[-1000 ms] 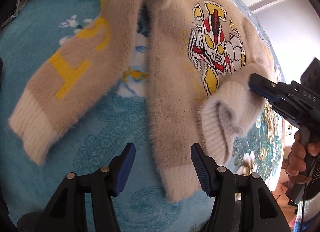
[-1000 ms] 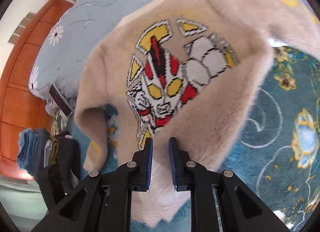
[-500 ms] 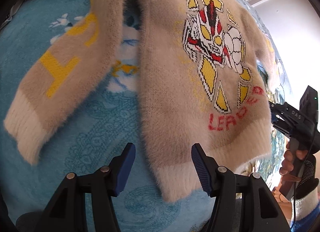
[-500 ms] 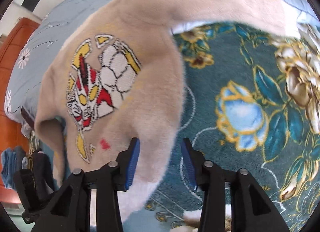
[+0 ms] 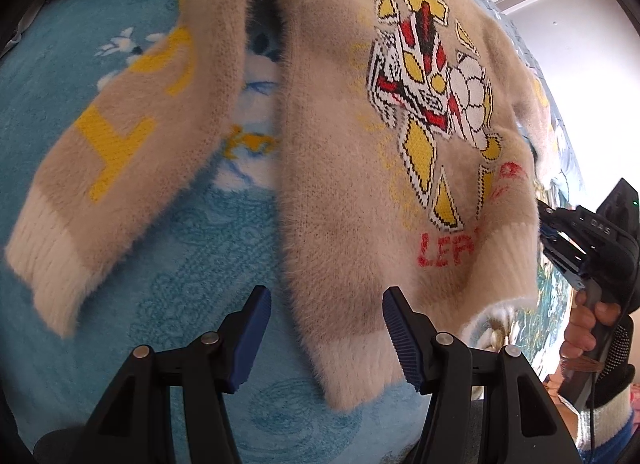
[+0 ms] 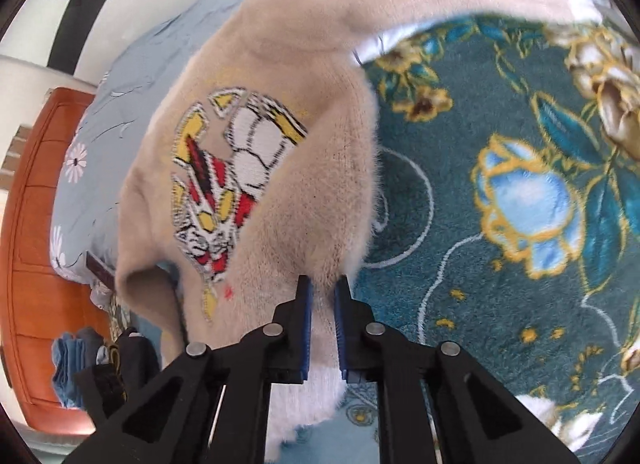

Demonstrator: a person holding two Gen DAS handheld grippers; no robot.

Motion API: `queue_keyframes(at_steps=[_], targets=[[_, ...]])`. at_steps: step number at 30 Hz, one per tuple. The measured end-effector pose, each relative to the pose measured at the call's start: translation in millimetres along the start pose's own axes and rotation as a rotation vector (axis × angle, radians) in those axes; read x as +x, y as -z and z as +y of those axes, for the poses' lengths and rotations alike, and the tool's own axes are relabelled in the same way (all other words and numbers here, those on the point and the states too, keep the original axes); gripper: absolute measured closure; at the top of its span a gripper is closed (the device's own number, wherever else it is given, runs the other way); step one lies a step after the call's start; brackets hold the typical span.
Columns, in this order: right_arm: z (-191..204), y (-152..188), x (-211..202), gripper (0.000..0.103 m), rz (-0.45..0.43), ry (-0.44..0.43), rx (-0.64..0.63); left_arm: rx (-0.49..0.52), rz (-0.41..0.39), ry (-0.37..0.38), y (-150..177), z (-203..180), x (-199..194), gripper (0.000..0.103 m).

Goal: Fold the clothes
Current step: 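Grasp the sweater hem with the right tool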

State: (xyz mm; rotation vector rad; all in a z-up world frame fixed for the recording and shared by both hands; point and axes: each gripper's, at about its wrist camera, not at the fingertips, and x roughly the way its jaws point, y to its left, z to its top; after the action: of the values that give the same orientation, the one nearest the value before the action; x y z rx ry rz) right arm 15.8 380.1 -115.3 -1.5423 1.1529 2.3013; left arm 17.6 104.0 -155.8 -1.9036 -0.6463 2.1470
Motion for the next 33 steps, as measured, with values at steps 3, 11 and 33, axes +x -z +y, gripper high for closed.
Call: queue_keyframes(at_steps=[3,11,33], targets=[[4.1,-3.7,-30.1,0.094,-0.040,0.071,-0.078,0.012,-0.019,0.003,-5.5,-0.2,-6.0,0.041],[-49.2,-8.5,-45.1,0.103,-0.004,0.307,-0.066,0.018,-0.036,0.005,-22.9,13.7,-7.3,0.041],[-148.6,-104.4,-71.7,0.047,-0.382,-0.056,0.445,0.178,-0.171,-0.020,-58.3,-40.9,-2.0,0.041]])
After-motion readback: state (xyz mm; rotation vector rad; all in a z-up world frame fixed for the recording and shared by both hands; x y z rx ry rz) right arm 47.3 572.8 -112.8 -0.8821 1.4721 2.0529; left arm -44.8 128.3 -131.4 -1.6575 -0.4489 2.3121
